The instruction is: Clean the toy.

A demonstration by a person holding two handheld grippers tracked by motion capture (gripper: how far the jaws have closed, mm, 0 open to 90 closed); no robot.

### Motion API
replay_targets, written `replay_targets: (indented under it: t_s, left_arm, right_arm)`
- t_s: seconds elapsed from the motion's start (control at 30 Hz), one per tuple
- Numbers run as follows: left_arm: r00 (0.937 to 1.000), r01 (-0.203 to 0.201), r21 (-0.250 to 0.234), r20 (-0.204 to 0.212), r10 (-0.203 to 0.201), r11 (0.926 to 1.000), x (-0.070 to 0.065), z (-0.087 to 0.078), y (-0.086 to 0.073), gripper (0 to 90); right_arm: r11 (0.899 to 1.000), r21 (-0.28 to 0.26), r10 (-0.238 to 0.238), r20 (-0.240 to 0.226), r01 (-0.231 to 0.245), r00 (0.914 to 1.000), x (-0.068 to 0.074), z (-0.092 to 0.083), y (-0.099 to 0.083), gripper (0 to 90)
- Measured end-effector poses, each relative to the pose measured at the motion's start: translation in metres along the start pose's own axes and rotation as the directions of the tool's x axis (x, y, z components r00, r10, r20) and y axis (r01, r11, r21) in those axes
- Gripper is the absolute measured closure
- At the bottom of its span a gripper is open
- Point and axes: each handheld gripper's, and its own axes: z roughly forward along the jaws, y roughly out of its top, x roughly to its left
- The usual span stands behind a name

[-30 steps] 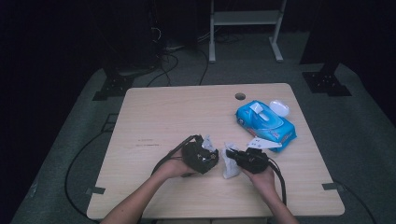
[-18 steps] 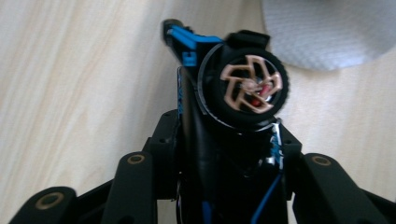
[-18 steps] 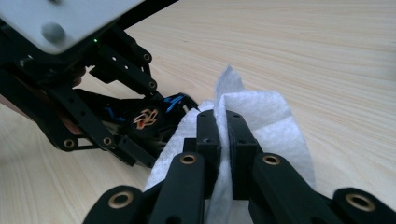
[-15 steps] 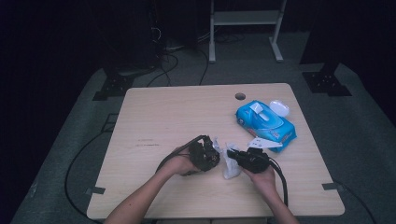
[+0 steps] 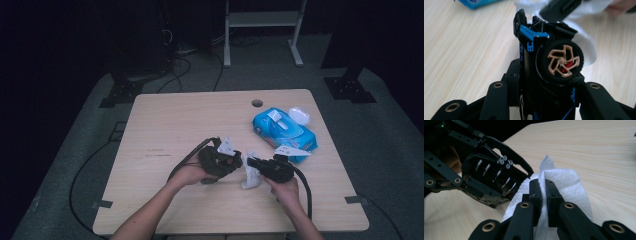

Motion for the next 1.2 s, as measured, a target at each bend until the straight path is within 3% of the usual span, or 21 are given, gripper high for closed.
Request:
replay_targets:
  t_s: [0.17, 0.3, 0.37, 0.57, 0.8, 0.9, 1.0, 1.1, 1.17, 1.2]
  left_arm:
    - [1.0000, -0.006, -0.028, 0.005, 0.006, 0.9996, -0.003, -0.001, 0.004, 57.1]
    - [0.9999, -0.009, -0.042, 0.006, 0.009, 0.9991, -0.003, -0.003, 0.005, 57.1]
    - [0.9999, -0.010, -0.054, 0.007, 0.010, 0.9985, -0.004, -0.004, 0.006, 57.2]
    - [0.9998, -0.014, -0.085, 0.010, 0.015, 0.9963, -0.006, -0.009, 0.009, 57.2]
    - [0.9996, -0.018, -0.120, 0.018, 0.020, 0.9926, -0.013, -0.014, 0.008, 57.1]
    - [0.9998, -0.003, -0.123, 0.019, 0.005, 0.9924, -0.016, -0.015, -0.004, 57.2]
    - [0.9993, 0.034, -0.161, 0.020, -0.032, 0.9864, -0.017, -0.020, -0.019, 57.6]
    - [0.9983, 0.058, -0.186, 0.021, -0.055, 0.9809, -0.018, -0.025, -0.033, 57.6]
    - [0.9976, 0.069, -0.195, 0.023, -0.066, 0.9783, -0.019, -0.029, -0.041, 57.5]
    - [0.9981, 0.061, -0.198, 0.019, -0.058, 0.9783, -0.019, -0.031, -0.045, 57.4]
  right_arm:
    - [0.999, -0.022, 0.045, -0.064, -0.047, 0.9969, 0.002, -0.001, 0.000, 85.2]
    - [0.991, -0.072, 0.106, -0.140, -0.116, 0.9844, 0.000, -0.007, 0.004, 85.3]
    - [0.988, -0.093, 0.105, -0.159, -0.121, 0.9817, 0.002, -0.010, 0.007, 85.4]
    - [0.986, -0.133, 0.079, -0.175, -0.103, 0.9815, 0.012, -0.017, 0.015, 85.5]
    - [0.986, -0.162, -0.001, -0.182, -0.029, 0.9832, 0.030, -0.024, 0.027, 85.5]
    - [0.990, -0.143, -0.021, -0.185, -0.006, 0.9824, 0.037, -0.019, 0.025, 85.5]
    - [0.992, -0.123, -0.035, -0.213, 0.009, 0.9765, 0.044, -0.006, 0.022, 85.5]
    - [0.994, -0.097, -0.071, -0.210, 0.052, 0.9752, 0.052, 0.004, 0.021, 85.4]
    - [0.994, -0.072, -0.100, -0.184, 0.088, 0.9779, 0.054, 0.010, 0.019, 85.4]
    - [0.994, -0.064, -0.100, -0.183, 0.090, 0.9780, 0.054, 0.012, 0.017, 85.3]
